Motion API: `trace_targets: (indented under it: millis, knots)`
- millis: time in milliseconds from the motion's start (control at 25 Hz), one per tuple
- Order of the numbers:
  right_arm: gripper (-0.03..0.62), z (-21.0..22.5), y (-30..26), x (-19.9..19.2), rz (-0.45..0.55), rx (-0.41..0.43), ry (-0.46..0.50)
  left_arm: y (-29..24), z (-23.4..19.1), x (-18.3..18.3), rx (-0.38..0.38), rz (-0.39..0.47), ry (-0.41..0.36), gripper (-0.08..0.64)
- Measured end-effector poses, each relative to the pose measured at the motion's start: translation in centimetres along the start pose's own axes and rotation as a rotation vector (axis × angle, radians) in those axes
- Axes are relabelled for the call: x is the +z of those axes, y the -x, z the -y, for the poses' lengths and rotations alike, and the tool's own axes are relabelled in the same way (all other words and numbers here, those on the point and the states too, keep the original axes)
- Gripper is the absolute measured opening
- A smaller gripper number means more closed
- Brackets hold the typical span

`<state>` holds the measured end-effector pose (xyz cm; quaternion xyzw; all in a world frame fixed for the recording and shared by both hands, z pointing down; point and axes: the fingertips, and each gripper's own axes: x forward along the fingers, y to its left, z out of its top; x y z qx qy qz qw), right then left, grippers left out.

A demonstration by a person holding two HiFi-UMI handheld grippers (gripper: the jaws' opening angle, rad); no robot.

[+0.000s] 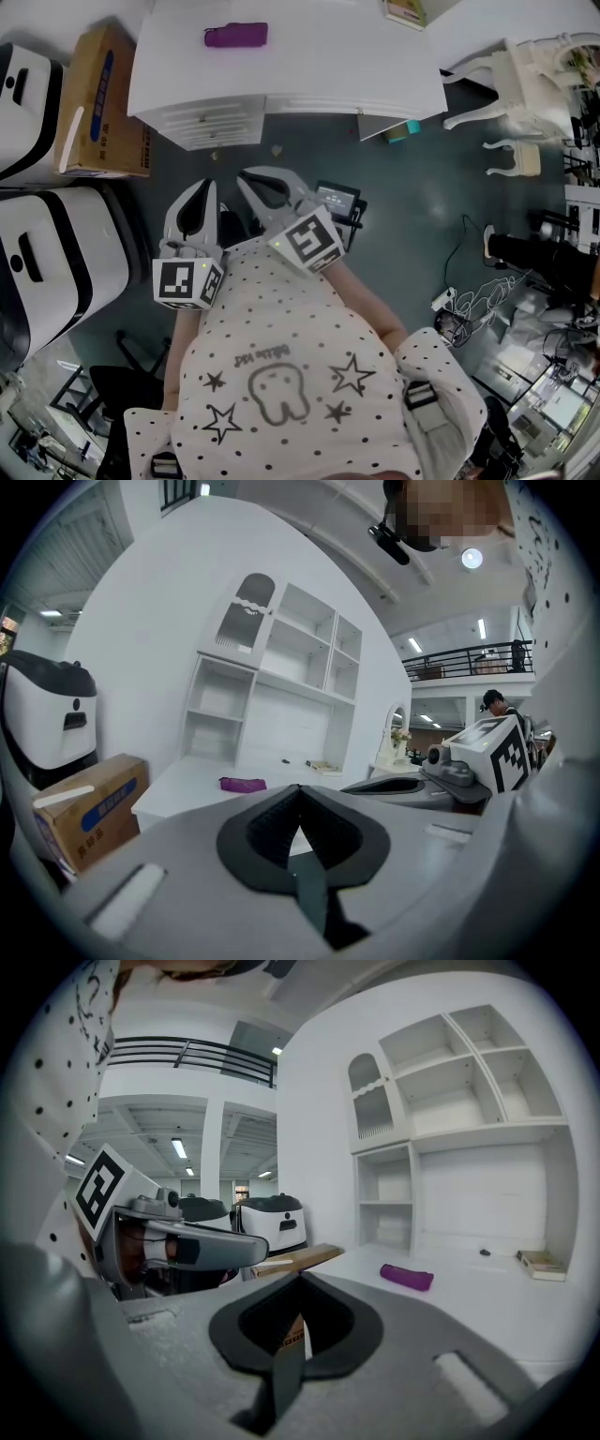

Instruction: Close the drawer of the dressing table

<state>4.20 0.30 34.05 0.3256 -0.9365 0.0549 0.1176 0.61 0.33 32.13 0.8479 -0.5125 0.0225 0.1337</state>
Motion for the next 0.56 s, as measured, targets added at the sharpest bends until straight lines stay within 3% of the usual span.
trace_targets:
  millis: [560]
  knots:
    - [-0.003, -0.13, -0.21, -0.24, -0.014, 0.012, 0.005, -0.18, -0.01, -0.15, -0.003, -0.001, 0.018, 0.0]
